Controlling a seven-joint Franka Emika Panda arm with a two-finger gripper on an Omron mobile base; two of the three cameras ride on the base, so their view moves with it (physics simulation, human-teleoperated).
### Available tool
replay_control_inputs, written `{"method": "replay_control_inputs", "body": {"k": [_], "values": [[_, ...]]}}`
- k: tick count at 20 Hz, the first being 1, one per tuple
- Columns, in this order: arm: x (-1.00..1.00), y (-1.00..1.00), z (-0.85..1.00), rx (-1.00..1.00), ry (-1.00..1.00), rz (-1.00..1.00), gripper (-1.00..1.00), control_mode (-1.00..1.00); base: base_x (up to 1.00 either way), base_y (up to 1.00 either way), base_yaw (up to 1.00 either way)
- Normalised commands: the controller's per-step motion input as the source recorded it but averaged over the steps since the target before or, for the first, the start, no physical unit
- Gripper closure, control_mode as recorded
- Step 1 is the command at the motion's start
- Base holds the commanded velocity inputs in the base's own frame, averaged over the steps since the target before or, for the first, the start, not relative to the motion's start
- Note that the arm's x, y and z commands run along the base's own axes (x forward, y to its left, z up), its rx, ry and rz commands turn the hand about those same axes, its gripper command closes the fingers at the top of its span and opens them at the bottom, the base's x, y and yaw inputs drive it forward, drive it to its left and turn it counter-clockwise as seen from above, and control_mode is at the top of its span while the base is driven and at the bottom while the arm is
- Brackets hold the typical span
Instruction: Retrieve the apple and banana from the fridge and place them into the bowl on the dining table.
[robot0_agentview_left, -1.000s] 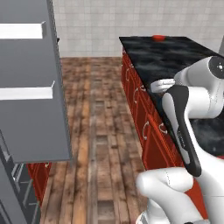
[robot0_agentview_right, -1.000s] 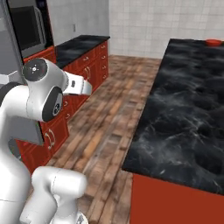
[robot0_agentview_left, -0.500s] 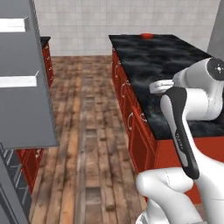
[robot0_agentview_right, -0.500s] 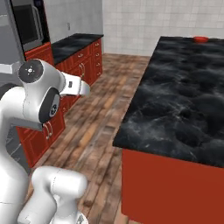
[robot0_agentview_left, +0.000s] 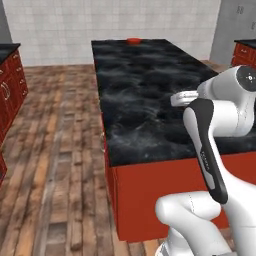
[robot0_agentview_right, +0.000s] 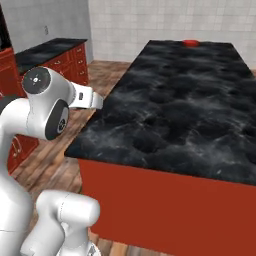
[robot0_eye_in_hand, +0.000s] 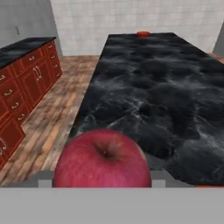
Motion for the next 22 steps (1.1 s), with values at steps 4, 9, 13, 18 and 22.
{"method": "replay_control_inputs", "body": {"k": [4,9,13,18,22], "values": [[0.0,0.0,0.0,0.0,0.0,0.0,1.0,1.0,0.18,-1.0,-0.24],[0.0,0.0,0.0,0.0,0.0,0.0,1.0,1.0,0.43,-1.0,-0.21],[0.0,0.0,0.0,0.0,0.0,0.0,1.0,1.0,0.57,-1.0,-0.2],[0.0,0.0,0.0,0.0,0.0,0.0,1.0,1.0,0.66,-1.0,-0.2],[0.0,0.0,0.0,0.0,0.0,0.0,1.0,1.0,0.41,-1.0,-0.19]]}}
